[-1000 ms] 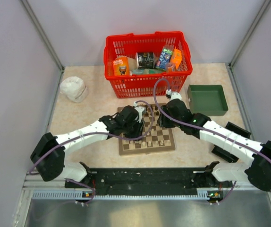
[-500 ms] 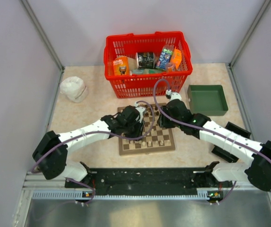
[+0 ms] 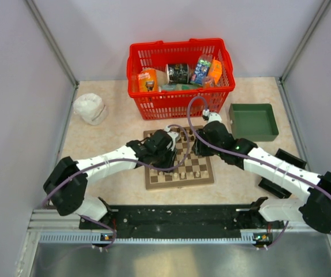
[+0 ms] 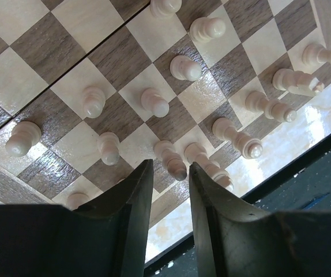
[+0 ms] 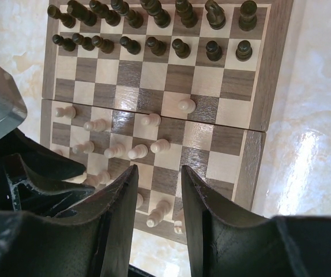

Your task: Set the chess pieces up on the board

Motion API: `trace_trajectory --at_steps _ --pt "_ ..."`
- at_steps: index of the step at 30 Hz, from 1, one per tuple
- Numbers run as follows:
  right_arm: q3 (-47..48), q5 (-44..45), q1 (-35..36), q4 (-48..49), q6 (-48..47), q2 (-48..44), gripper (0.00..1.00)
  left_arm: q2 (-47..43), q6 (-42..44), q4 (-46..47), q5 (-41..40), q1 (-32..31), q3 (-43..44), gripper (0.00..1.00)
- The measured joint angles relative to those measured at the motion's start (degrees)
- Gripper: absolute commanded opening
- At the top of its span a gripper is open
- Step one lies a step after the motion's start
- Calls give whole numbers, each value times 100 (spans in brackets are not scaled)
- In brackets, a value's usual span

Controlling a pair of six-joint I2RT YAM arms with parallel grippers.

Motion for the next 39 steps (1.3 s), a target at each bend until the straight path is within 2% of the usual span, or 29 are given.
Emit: trace_trajectory --at_steps 8,18,39 --pt "0 -2 0 0 0 0 36 87 2 0 -2 -2 20 30" --pt "0 -20 0 0 0 0 36 87 22 0 7 -2 85 11" --pt "-37 -87 0 15 2 2 36 -256 11 -308 -111 -15 90 11"
